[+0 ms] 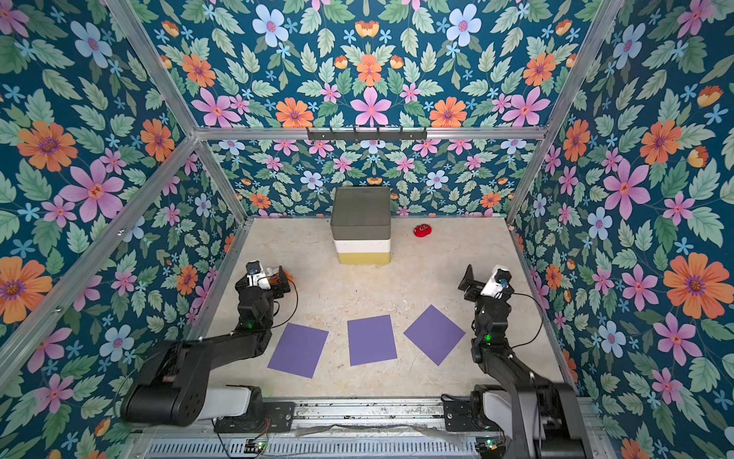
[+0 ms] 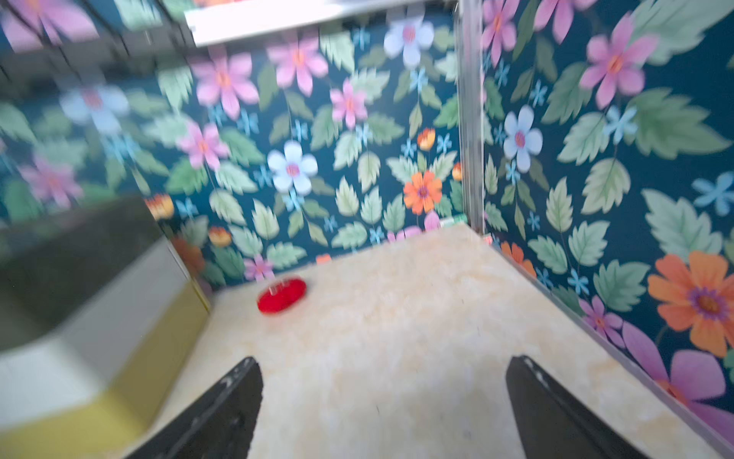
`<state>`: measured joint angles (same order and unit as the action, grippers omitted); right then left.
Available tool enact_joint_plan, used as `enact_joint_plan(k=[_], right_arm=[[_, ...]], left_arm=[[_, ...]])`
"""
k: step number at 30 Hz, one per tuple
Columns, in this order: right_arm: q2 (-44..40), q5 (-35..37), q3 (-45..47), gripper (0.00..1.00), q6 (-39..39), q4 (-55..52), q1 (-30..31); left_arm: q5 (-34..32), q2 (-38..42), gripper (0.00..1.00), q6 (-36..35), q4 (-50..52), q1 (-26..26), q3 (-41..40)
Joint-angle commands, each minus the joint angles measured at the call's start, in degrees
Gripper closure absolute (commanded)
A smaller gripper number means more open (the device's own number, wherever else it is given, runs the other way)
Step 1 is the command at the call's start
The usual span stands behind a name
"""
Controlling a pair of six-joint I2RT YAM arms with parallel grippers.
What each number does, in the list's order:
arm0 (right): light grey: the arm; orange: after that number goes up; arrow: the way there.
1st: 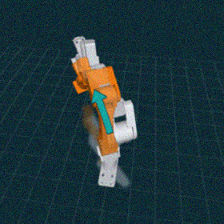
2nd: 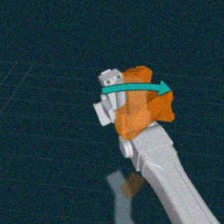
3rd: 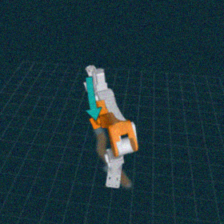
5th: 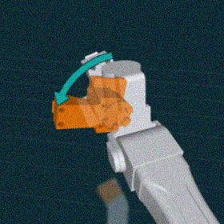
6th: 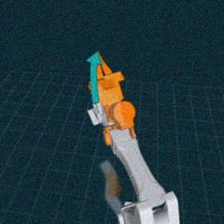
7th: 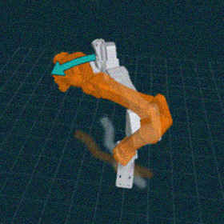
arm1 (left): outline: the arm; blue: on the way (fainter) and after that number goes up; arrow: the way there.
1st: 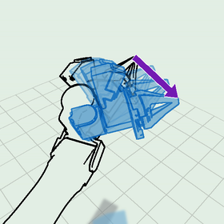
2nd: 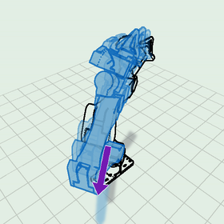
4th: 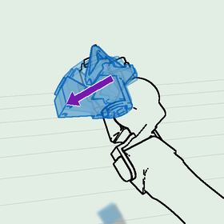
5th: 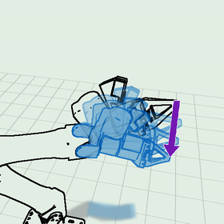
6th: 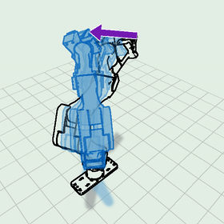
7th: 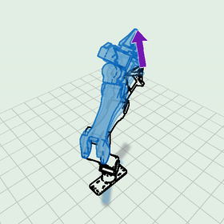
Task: Fold the square paper diagonally
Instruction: Move the paper to the center of the board.
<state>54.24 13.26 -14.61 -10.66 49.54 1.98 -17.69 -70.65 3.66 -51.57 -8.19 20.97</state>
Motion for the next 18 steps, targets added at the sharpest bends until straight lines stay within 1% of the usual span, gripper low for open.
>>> enact_joint_plan(k=[1,2,3,4,5,6,7,8,10,11,12,13,14,15,16,17,18], right_arm=[[-11.0,9.8,-6.4,0.01,-25.2,-39.5,-0.2],[-14.1,8.2,-7.1,0.01,-26.1,-43.4,-0.5],[-17.3,3.9,-6.7,0.01,-25.1,-43.5,-0.9],[-20.1,1.0,-6.1,0.01,-26.6,-44.2,-0.9],[-22.1,-0.5,-5.8,0.01,-28.7,-45.6,-0.9],[-23.7,-2.2,-5.7,0.01,-30.6,-47.7,-0.9],[-24.6,-3.3,-6.3,0.01,-31.9,-50.4,-0.9],[-24.9,-4.7,-7.0,0.01,-32.7,-52.8,-0.9],[-23.8,-9.9,-9.1,0.01,-30.2,-57.9,-0.8],[-22.6,-11.8,-10.3,0.01,-29.8,-60.3,-0.9],[-20.5,-14.0,-11.8,0.01,-29.1,-62.9,-0.7],[-18.1,-15.3,-13.2,0.01,-28.4,-65.0,0.3],[-16.0,-15.0,-14.1,0.01,-28.4,-66.3,2.2],[-13.5,-13.5,-15.2,0.01,-28.7,-67.3,5.8],[-11.1,-10.1,-16.1,0.01,-29.6,-67.9,10.7],[-9.1,-5.7,-16.9,0.01,-30.8,-68.4,16.4],[-6.3,-0.3,-18.2,0.02,-32.6,-69.6,22.7]], left_arm=[[1.5,6.8,0.00,14.6,25.8,0.0,6.6],[1.3,7.6,0.00,19.0,31.1,-0.1,8.3],[-0.2,8.3,0.00,23.7,34.9,-0.1,9.4],[-1.7,9.0,0.01,29.4,37.4,-0.1,9.4],[-2.1,9.6,0.01,34.1,38.8,0.3,8.8],[0.7,10.3,0.01,37.4,38.3,0.8,7.6],[5.2,10.9,0.02,38.3,37.1,1.0,6.5],[9.7,11.5,0.05,38.4,36.1,1.0,5.8],[17.2,12.1,0.09,39.8,39.5,0.3,6.6],[19.2,12.2,0.10,39.9,40.8,-1.2,6.8],[18.7,12.6,0.09,39.3,42.7,-4.5,7.3],[15.7,13.2,0.09,38.4,45.4,-9.3,8.1],[12.5,13.4,0.08,37.9,47.4,-14.0,9.0],[9.7,13.5,0.07,37.5,48.7,-19.3,9.7],[8.5,13.1,0.09,37.7,49.4,-23.5,10.2],[8.7,12.6,0.14,38.6,49.6,-26.2,10.3],[10.3,12.0,0.18,40.1,49.4,-28.2,10.1]])
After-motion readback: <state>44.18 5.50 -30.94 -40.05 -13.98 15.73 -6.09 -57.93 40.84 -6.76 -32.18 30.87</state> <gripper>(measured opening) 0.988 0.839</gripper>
